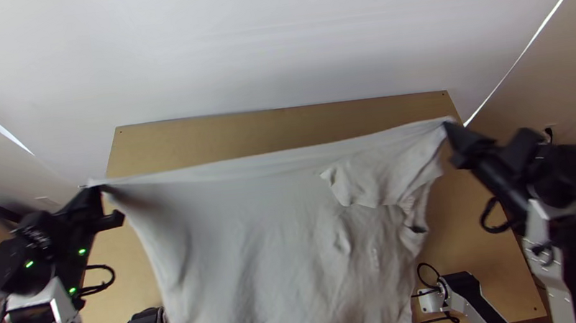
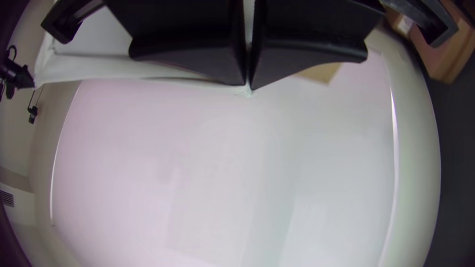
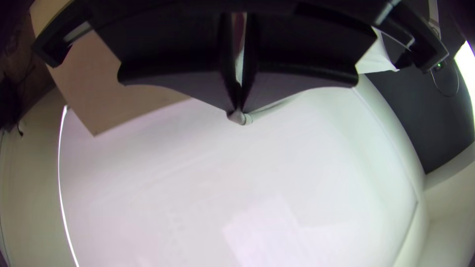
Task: Fold the t-shirt
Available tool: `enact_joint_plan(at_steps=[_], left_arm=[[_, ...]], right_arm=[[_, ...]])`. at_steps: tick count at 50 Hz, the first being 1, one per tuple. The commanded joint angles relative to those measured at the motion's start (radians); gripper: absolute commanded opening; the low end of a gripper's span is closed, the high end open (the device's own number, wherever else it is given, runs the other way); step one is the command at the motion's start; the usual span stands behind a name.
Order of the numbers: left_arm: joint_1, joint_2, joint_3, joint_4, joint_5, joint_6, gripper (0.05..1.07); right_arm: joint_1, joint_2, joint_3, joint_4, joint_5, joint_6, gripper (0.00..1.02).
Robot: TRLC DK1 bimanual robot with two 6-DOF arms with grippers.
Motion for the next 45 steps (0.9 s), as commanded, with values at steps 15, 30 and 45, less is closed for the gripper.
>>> enact_joint_plan(at_steps=[15, 30, 45], left_arm=[[-0.001, 0.384, -0.239, 0.34, -0.003, 0.004, 0.08], [-0.054, 0.773, -0.127, 0.521, -0.042, 0.004, 0.08], [-0.072, 1.071, 0.065, 0.503, -0.045, 0.03, 0.08]], right_arm=[[0.064, 0.229, -0.392, 0.378, 0.064, -0.024, 0.02], [0.017, 0.632, -0.336, 0.647, 0.064, -0.06, 0.02], [-0.031, 0.974, -0.122, 0.698, 0.063, -0.097, 0.02]])
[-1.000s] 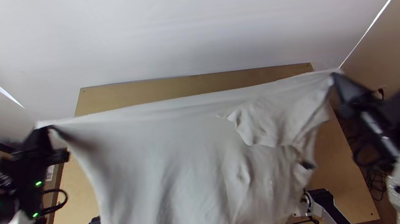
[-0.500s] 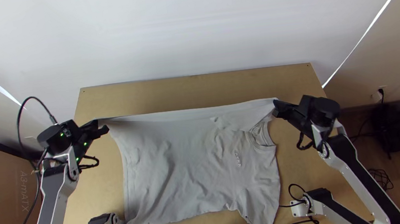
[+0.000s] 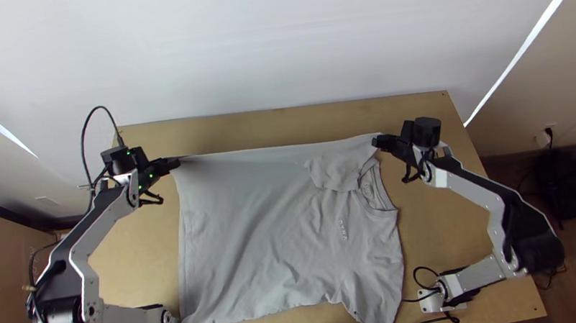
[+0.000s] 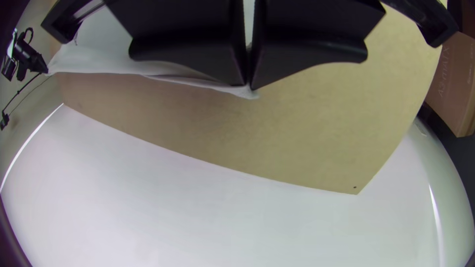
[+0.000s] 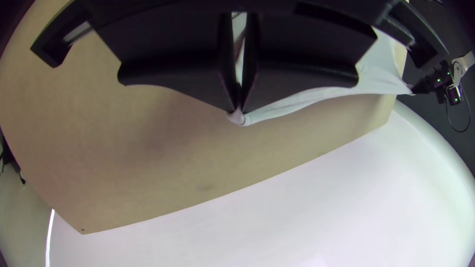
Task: Fold the t-shirt
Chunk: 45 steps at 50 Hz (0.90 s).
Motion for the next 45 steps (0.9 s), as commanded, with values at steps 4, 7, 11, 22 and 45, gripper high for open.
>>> enact_joint_plan(at_steps=[4, 7, 11, 22, 45], left_arm=[[0.005, 0.137, 0.143, -0.02, -0.023, 0.022, 0.08], [0.007, 0.183, 0.188, -0.029, -0.021, 0.028, 0.08], [0.005, 0.239, 0.244, -0.033, -0.021, 0.037, 0.08], [-0.012, 0.384, 0.435, -0.092, -0.021, 0.034, 0.08], [-0.05, 0.558, 0.7, -0.217, -0.02, 0.015, 0.08]], right_arm=[[-0.036, 0.143, 0.134, 0.03, 0.023, -0.019, 0.02], [-0.038, 0.189, 0.171, 0.038, 0.023, -0.019, 0.02], [-0.039, 0.24, 0.219, 0.039, 0.023, -0.019, 0.02], [-0.07, 0.361, 0.372, 0.031, 0.03, -0.019, 0.02], [-0.119, 0.519, 0.608, -0.084, 0.056, -0.005, 0.02]])
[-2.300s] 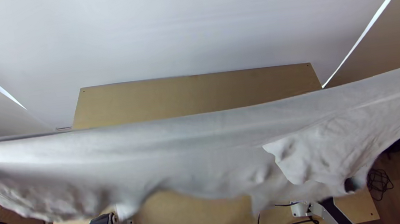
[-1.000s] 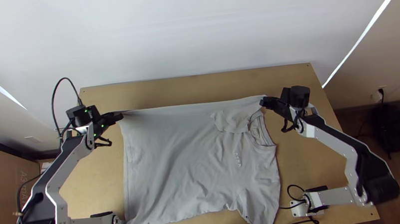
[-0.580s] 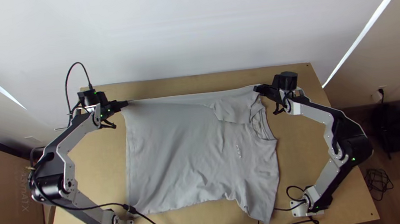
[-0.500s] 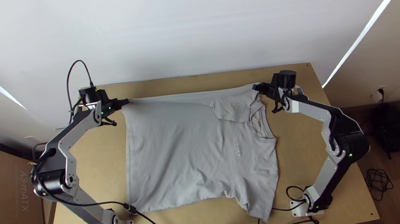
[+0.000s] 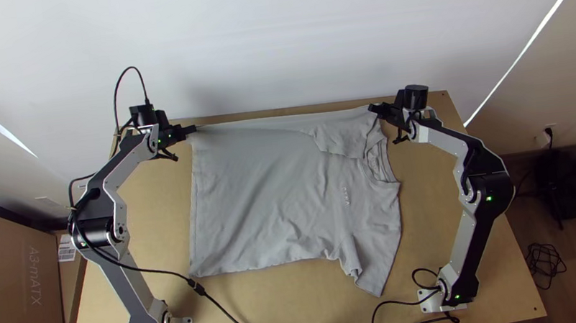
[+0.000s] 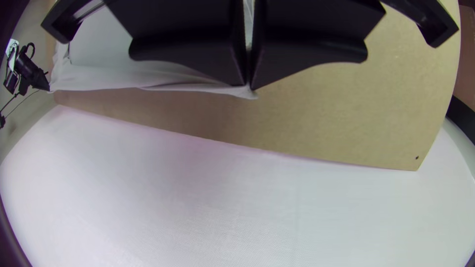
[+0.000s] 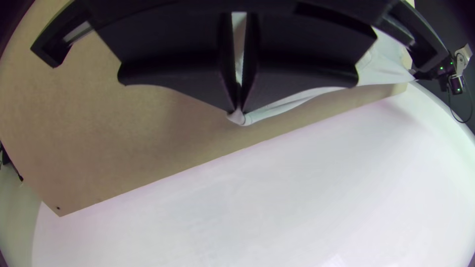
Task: Fold the t-shirt
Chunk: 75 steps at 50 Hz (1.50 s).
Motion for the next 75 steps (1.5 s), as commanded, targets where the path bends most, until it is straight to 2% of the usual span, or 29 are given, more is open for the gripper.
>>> enact_joint_plan(at_steps=[1, 12, 23, 37, 58, 75], left_arm=[[0.014, 0.034, 0.069, -0.032, -0.021, -0.008, 0.08], [0.027, 0.046, 0.164, -0.186, 0.005, -0.055, 0.08], [0.054, -0.006, 0.147, -0.261, 0.033, -0.066, 0.08], [0.074, -0.136, -0.006, -0.258, 0.076, -0.066, 0.08], [0.076, -0.331, -0.287, -0.181, 0.104, -0.072, 0.08], [0.063, -0.391, -0.446, -0.103, 0.104, -0.085, 0.08]], right_arm=[[-0.045, 0.043, 0.081, -0.039, 0.046, 0.004, 0.02], [-0.046, 0.057, 0.173, -0.179, 0.045, 0.039, 0.02], [-0.026, 0.01, 0.185, -0.3, 0.045, 0.061, 0.02], [-0.018, -0.045, 0.182, -0.441, 0.042, 0.068, 0.02], [-0.018, -0.2, -0.005, -0.447, 0.008, 0.061, 0.02], [-0.008, -0.28, -0.175, -0.446, 0.002, 0.065, 0.02]])
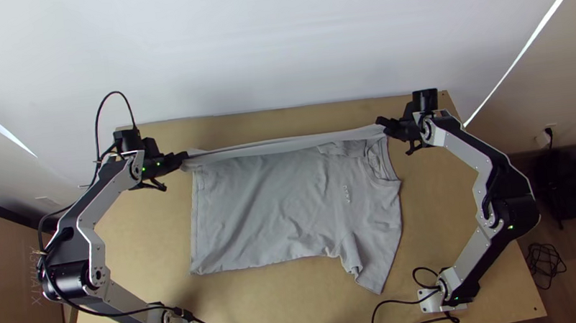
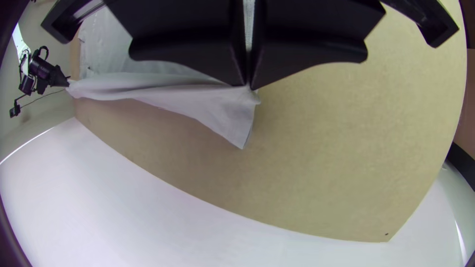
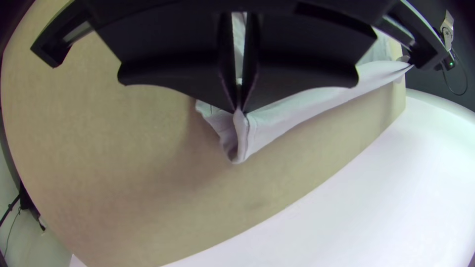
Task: Fold the t-shirt
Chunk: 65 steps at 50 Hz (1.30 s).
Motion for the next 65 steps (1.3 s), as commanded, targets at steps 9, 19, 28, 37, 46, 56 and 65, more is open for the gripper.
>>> enact_joint_plan(at_steps=[9, 19, 28, 37, 46, 56, 65], left_arm=[[0.008, -0.043, -0.091, 0.05, -0.017, -0.035, 0.08], [-0.009, -0.049, -0.14, 0.085, -0.035, -0.035, 0.09], [-0.018, -0.089, -0.167, 0.079, -0.037, -0.004, 0.76], [0.011, -0.195, -0.2, 0.078, -0.032, 0.008, 1.0], [0.057, -0.281, -0.21, 0.041, -0.01, 0.027, 1.02], [0.084, -0.408, -0.21, -0.062, 0.023, 0.074, 1.02], [0.091, -0.54, -0.183, -0.172, 0.048, 0.1, 1.02]], right_arm=[[0.002, -0.061, -0.135, -0.002, 0.015, 0.016, 0.02], [0.011, -0.068, -0.198, 0.004, 0.017, 0.018, 0.08], [-0.003, -0.137, -0.227, 0.003, 0.017, 0.015, 0.43], [-0.084, -0.297, -0.27, -0.005, -0.031, 0.021, 0.6], [-0.167, -0.446, -0.273, -0.169, -0.083, -0.014, 0.73], [-0.178, -0.562, -0.29, -0.441, -0.118, -0.128, 0.99], [-0.188, -0.605, -0.362, -0.649, -0.226, -0.243, 0.98]])
